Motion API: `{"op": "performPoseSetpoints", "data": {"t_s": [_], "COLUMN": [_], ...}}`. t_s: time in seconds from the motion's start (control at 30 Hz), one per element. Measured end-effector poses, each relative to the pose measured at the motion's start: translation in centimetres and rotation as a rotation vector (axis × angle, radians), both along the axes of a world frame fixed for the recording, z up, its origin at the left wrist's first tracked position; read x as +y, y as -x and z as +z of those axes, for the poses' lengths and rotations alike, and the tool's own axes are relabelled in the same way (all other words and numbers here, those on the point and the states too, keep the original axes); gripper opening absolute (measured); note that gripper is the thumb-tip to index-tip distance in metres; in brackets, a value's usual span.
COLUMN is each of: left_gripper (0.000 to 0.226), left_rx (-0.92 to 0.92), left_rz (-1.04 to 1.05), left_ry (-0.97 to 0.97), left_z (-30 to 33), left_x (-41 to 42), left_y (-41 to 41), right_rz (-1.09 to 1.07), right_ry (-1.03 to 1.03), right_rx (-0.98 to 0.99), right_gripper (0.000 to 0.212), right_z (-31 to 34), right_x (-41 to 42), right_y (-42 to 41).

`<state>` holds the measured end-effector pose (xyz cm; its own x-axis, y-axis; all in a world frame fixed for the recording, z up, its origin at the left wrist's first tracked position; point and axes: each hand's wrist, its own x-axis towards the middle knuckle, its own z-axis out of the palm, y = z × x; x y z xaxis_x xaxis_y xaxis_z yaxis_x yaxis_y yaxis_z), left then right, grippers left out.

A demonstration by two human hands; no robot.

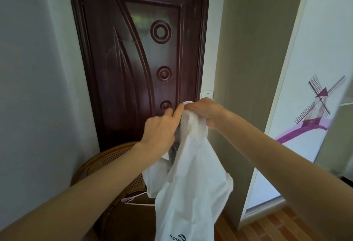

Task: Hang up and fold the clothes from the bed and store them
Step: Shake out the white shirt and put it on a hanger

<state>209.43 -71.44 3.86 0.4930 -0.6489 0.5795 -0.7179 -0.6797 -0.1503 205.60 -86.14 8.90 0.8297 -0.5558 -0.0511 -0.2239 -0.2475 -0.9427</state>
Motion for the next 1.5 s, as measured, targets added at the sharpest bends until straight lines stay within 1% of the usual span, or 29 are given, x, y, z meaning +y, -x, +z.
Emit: {"op": "performPoseSetpoints", "data": {"t_s": [0.03, 0.07, 0.13, 0.17, 0.2, 0.27, 0.33, 0.37, 0.47, 0.5, 0.53, 0.57, 0.6, 0.63, 0.7, 0.77, 0.8, 0.83, 0.9, 0.97, 1.03, 1.07, 1.1, 1.17, 1.23, 1.3, 1.4, 1.5], "left_gripper": [0.066, 0.052, 0.025, 0.019, 0.017, 0.019, 0.022, 0.022, 0.023, 0.022, 0.021, 0.026, 0.036, 0.046, 0.057, 0.057, 0.051, 0.043, 0.027, 0.021, 0.017, 0.016, 0.017, 0.022, 0.027, 0.035, 0.030, 0.019], "left_rx": [-0.035, -0.015, 0.112, 0.178, 0.246, 0.395, 0.559, 0.644, 0.943, 1.057, 1.169, 1.264, 1.327, 1.358, 1.397, 1.462, 1.493, 1.490, 1.388, 1.285, 1.277, 1.291, 1.313, 1.328, 1.307, 1.307, 1.256, 1.190], "left_rz": [-0.005, -0.012, -0.029, -0.041, -0.059, -0.125, -0.209, -0.249, -0.365, -0.384, -0.398, -0.408, -0.405, -0.386, -0.342, -0.325, -0.328, -0.327, -0.320, -0.331, -0.324, -0.324, -0.331, -0.321, -0.305, -0.327, -0.347, -0.338], "left_ry": [0.008, 0.037, 0.161, 0.228, 0.275, 0.309, 0.326, 0.341, 0.375, 0.371, 0.364, 0.361, 0.355, 0.337, 0.270, 0.240, 0.250, 0.261, 0.228, 0.201, 0.276, 0.316, 0.338, 0.311, 0.261, 0.293, 0.391, 0.416], "left_z": [0.3, 0.6, 1.5, 1.9, 2.4, 3.0, 3.6, 3.8, 4.7, 5.0, 5.2, 5.3, 5.2, 5.2, 5.0, 4.8, 4.8, 4.9, 4.9, 4.8, 4.4, 4.2, 3.9, 3.4, 2.9, 2.4, 2.4, 2.5], "left_x": [-0.1, -0.2, -0.2, -0.1, 0.0, 0.2, 0.2, 0.2, 1.1, 1.7, 2.2, 2.7, 3.2, 3.5, 3.9, 3.8, 3.8, 3.7, 3.5, 3.7, 4.0, 4.1, 4.1, 4.1, 4.1, 3.9, 3.5, 3.2], "left_y": [0.1, 0.0, -0.5, -1.0, -1.5, -2.4, -2.8, -3.0, -3.5, -3.7, -3.9, -4.2, -4.4, -4.5, -4.6, -4.4, -4.2, -4.0, -4.3, -4.6, -5.3, -5.5, -5.7, -5.8, -5.9, -5.9, -6.2, -6.7], "right_rz": [-0.010, -0.017, -0.004, 0.019, 0.058, 0.170, 0.296, 0.357, 0.495, 0.514, 0.516, 0.509, 0.501, 0.487, 0.450, 0.407, 0.390, 0.373, 0.336, 0.317, 0.335, 0.347, 0.356, 0.372, 0.385, 0.373, 0.349, 0.349], "right_ry": [0.008, 0.012, -0.001, -0.013, -0.021, -0.049, -0.102, -0.119, -0.116, -0.112, -0.109, -0.111, -0.124, -0.143, -0.168, -0.166, -0.180, -0.205, -0.273, -0.345, -0.384, -0.401, -0.421, -0.448, -0.444, -0.433, -0.473, -0.517], "right_rx": [-0.004, -0.006, -0.011, -0.009, 0.005, 0.043, 0.089, 0.113, 0.189, 0.199, 0.201, 0.198, 0.189, 0.175, 0.157, 0.151, 0.147, 0.139, 0.116, 0.095, 0.068, 0.053, 0.040, 0.020, 0.003, 0.002, -0.009, -0.023], "right_gripper": [0.033, 0.033, 0.038, 0.042, 0.046, 0.049, 0.047, 0.044, 0.023, 0.025, 0.033, 0.040, 0.042, 0.039, 0.030, 0.034, 0.038, 0.041, 0.044, 0.047, 0.048, 0.044, 0.040, 0.036, 0.036, 0.038, 0.039, 0.039], "right_z": [0.0, 0.0, 0.1, 0.1, 0.1, 0.1, 0.1, 0.1, -0.1, -0.2, -0.3, -0.5, -0.7, -0.8, -1.0, -1.0, -1.0, -0.9, -0.6, -0.2, 0.0, 0.2, 0.3, 0.5, 0.8, 1.0, 1.2, 1.2], "right_x": [-0.2, -0.5, -1.4, -1.9, -2.5, -3.4, -4.2, -4.6, -5.8, -6.1, -6.3, -6.5, -6.6, -6.6, -6.3, -5.9, -5.7, -5.4, -4.8, -4.4, -4.2, -4.0, -3.9, -3.4, -3.2, -3.1, -3.3, -3.5], "right_y": [0.2, 0.6, 1.3, 1.7, 2.2, 3.2, 4.3, 4.8, 6.0, 6.3, 6.5, 6.8, 6.9, 7.0, 7.0, 6.9, 6.7, 6.6, 6.3, 6.0, 5.8, 5.7, 5.6, 5.5, 5.4, 5.2, 5.0, 4.7]}}
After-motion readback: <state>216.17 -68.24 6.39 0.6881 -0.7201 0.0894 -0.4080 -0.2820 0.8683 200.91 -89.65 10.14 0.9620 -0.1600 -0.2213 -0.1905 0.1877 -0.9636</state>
